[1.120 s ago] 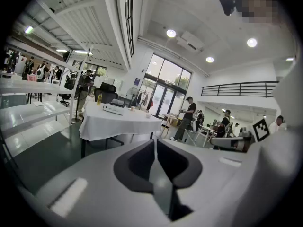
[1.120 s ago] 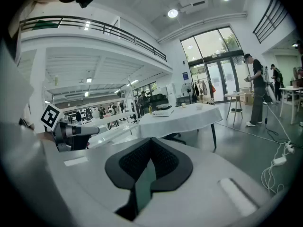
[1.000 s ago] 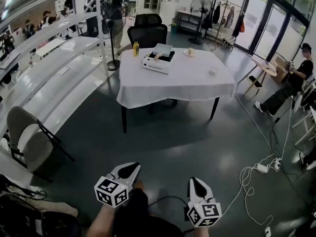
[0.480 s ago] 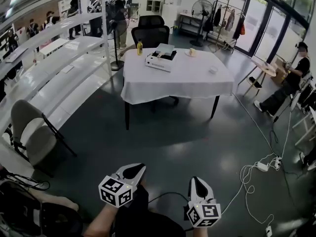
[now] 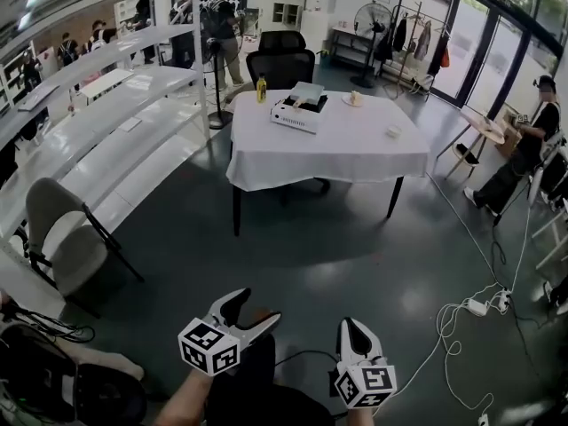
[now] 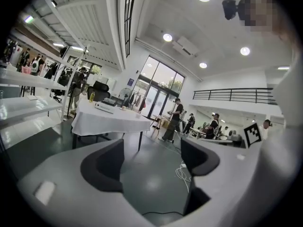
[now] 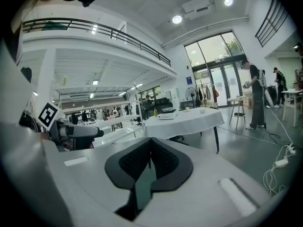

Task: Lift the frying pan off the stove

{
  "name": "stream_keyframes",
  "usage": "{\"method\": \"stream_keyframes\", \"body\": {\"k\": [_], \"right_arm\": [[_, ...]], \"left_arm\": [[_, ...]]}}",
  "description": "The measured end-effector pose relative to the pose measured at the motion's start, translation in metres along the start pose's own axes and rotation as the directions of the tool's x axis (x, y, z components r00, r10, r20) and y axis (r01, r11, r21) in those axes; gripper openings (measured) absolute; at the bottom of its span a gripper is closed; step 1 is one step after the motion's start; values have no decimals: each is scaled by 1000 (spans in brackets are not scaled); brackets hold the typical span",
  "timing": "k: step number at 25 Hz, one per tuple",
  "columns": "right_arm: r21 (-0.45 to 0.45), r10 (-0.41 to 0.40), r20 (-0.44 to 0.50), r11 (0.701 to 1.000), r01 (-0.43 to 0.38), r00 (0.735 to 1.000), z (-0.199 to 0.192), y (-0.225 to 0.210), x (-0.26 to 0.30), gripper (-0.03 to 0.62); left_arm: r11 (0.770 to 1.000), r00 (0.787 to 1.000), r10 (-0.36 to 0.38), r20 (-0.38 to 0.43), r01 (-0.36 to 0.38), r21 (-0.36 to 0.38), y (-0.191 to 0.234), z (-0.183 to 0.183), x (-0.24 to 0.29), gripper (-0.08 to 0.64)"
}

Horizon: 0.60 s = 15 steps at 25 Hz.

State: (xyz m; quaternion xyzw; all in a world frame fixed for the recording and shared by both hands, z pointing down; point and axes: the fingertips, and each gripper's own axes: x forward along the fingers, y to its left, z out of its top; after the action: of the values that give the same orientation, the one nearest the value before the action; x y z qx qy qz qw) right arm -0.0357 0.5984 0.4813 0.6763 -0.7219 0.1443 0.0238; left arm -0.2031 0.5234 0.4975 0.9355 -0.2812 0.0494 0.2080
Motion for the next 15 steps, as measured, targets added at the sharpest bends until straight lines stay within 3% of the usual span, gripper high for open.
{"method": "stream_keyframes", "body": {"k": [6, 15], "right_arm": [[2, 15, -15, 1000, -15, 1000, 7, -5, 43, 5], [-17, -5, -3, 1000, 5, 1000, 49, -28, 136, 6]], "left_arm": [[1000, 1000, -6, -19, 6, -3, 27, 10, 30, 407], [999, 1000, -12, -6, 12, 31, 94, 66, 93, 407]]}}
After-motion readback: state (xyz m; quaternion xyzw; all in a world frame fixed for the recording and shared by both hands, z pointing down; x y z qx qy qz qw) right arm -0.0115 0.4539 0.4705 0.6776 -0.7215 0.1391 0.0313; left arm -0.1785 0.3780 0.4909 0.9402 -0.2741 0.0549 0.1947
